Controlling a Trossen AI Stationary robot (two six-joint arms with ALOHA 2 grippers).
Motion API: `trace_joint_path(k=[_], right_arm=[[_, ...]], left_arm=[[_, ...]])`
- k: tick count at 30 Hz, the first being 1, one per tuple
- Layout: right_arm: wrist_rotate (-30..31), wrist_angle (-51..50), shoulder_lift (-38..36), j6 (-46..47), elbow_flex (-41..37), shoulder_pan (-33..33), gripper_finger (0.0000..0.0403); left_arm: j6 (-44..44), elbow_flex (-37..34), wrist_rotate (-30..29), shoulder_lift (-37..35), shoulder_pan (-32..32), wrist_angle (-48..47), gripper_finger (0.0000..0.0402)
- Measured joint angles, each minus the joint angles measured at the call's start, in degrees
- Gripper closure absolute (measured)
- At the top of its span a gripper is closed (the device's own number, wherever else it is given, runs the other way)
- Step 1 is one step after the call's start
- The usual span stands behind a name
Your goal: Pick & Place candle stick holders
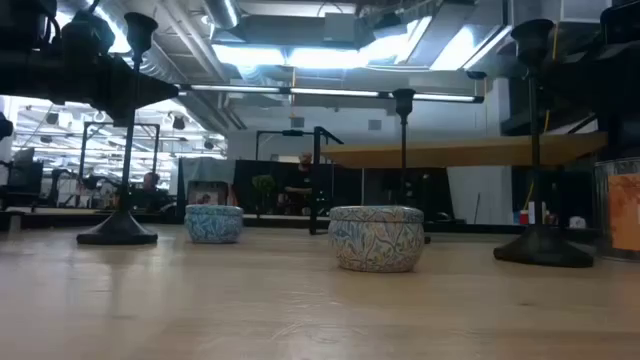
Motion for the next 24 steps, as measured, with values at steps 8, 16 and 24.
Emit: trace_joint_path(k=[8,16,24], right_arm=[[0.0,0.0,0.0,0.0,0.0,0.0,0.0338],[0.0,0.0,0.0,0.0,0.0,0.0,0.0338],[0.0,0.0,0.0,0.0,0.0,0.0,0.0338]], left_arm=[[0.0,0.0,0.0,0.0,0.0,0.0,0.0393],[0.0,0.0,0.0,0.0,0.0,0.0,0.0393],[0.0,0.0,0.0,0.0,0.0,0.0,0.0392]])
